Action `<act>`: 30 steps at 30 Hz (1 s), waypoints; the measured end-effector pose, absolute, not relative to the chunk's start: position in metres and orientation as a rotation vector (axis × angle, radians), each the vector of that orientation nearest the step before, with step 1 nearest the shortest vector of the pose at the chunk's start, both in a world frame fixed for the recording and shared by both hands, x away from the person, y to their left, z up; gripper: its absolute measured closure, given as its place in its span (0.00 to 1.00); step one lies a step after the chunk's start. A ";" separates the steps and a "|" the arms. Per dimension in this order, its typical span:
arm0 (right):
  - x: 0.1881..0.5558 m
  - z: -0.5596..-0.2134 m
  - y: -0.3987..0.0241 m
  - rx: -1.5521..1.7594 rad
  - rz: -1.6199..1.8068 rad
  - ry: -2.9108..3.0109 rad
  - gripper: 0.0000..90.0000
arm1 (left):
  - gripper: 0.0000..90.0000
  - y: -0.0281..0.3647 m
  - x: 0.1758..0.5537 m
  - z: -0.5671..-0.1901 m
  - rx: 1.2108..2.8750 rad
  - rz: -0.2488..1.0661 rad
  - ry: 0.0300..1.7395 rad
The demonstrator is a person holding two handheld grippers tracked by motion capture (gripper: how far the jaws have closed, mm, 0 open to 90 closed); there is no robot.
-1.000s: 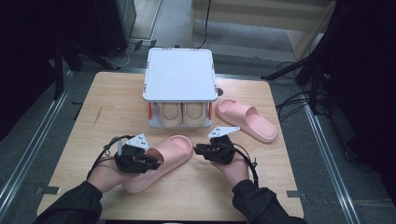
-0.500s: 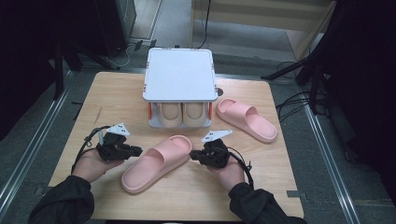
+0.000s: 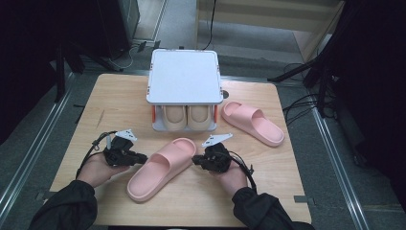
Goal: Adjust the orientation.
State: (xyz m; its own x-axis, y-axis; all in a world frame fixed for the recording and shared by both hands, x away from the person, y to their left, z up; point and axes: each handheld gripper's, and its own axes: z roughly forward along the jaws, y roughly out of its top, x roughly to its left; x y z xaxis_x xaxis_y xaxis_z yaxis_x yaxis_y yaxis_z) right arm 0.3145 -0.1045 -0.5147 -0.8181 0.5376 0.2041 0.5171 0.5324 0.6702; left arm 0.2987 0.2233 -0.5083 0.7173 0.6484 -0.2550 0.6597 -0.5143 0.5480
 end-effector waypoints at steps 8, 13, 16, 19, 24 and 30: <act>0.320 -0.519 -0.091 0.921 1.171 2.725 0.92 | 0.91 0.216 0.286 -0.508 2.320 -0.060 0.916; 0.321 -0.520 -0.084 0.904 1.172 2.725 0.92 | 0.90 0.210 0.278 -0.508 2.334 -0.069 0.884; 0.324 -0.520 -0.082 0.914 1.176 2.720 0.92 | 0.90 0.207 0.275 -0.509 2.332 -0.070 0.877; 0.327 -0.520 -0.081 0.926 1.182 2.720 0.92 | 0.90 0.206 0.273 -0.509 2.325 -0.073 0.880; 0.329 -0.521 -0.080 0.926 1.192 2.720 0.92 | 0.89 0.207 0.273 -0.509 2.315 -0.070 0.885; 0.329 -0.518 -0.081 0.915 1.185 2.712 0.90 | 0.86 0.211 0.275 -0.506 2.283 -0.065 0.904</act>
